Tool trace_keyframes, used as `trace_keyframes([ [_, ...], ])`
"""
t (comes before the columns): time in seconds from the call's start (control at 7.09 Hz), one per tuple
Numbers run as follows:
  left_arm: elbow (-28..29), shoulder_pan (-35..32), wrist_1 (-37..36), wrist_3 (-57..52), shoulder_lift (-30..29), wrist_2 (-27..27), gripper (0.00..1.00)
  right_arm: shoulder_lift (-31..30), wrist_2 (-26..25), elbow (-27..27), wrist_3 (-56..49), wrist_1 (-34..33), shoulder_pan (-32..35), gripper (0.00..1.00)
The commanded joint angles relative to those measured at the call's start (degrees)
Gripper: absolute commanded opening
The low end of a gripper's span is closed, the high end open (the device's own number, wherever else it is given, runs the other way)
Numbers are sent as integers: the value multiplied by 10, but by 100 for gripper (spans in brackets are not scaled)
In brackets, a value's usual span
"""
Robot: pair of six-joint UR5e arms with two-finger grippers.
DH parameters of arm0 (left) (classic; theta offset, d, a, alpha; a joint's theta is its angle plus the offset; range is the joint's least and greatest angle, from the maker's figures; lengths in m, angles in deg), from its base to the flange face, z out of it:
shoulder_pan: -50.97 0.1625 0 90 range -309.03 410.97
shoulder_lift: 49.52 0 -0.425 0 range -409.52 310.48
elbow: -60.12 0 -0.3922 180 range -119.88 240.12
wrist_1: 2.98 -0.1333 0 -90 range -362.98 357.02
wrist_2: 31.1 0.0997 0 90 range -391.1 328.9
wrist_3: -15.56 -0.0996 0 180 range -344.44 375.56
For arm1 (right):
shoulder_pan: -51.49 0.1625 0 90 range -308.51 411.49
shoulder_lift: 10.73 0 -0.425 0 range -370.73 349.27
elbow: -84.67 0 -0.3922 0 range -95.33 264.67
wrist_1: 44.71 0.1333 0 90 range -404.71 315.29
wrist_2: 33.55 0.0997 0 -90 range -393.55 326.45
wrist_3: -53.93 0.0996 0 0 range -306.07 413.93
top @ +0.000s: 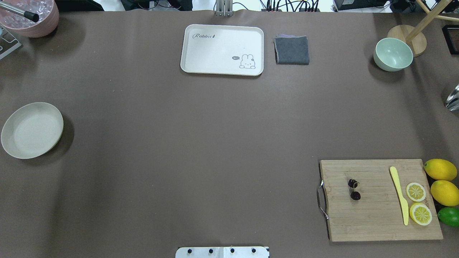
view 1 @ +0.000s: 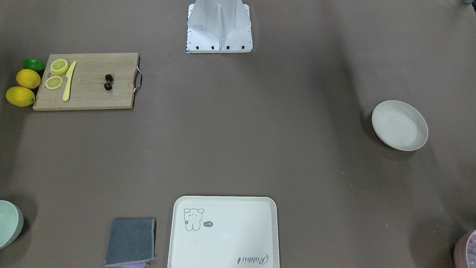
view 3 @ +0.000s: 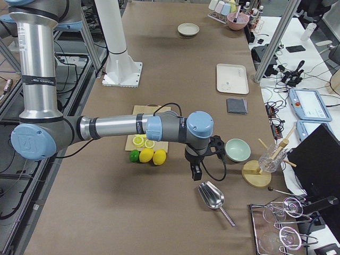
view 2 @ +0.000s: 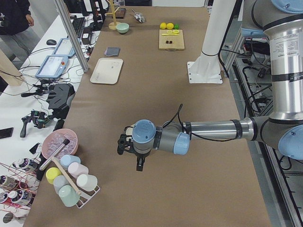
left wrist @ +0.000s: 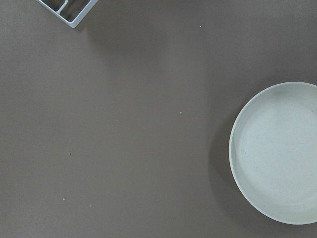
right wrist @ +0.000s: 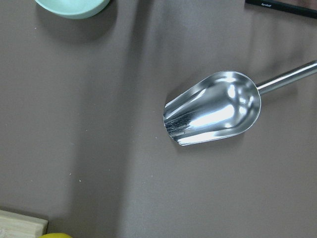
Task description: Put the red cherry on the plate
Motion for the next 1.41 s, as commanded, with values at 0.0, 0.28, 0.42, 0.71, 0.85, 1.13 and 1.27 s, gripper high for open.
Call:
trace_keyframes([
  [0.0,-1,-3,2,-1,2,0,98,0,-1,3,0,0,11,100],
  [0.28,4,-3,19,0,2,26,98,-25,-1,33,0,-1,12,100],
  [0.42,3,-3,20,0,6,34,98,-26,-1,33,0,-1,12,100],
  [0.71,10,2,49,-8,15,26,100,-25,-1,29,2,-1,12,100],
  [0.85,30,11,71,-12,14,6,100,-23,-2,28,2,-2,12,100],
  [1.13,73,28,80,47,-32,-63,99,-33,-2,31,0,-2,15,100],
  [1.27,79,57,87,109,-69,-61,98,-34,-2,33,0,-3,15,100],
])
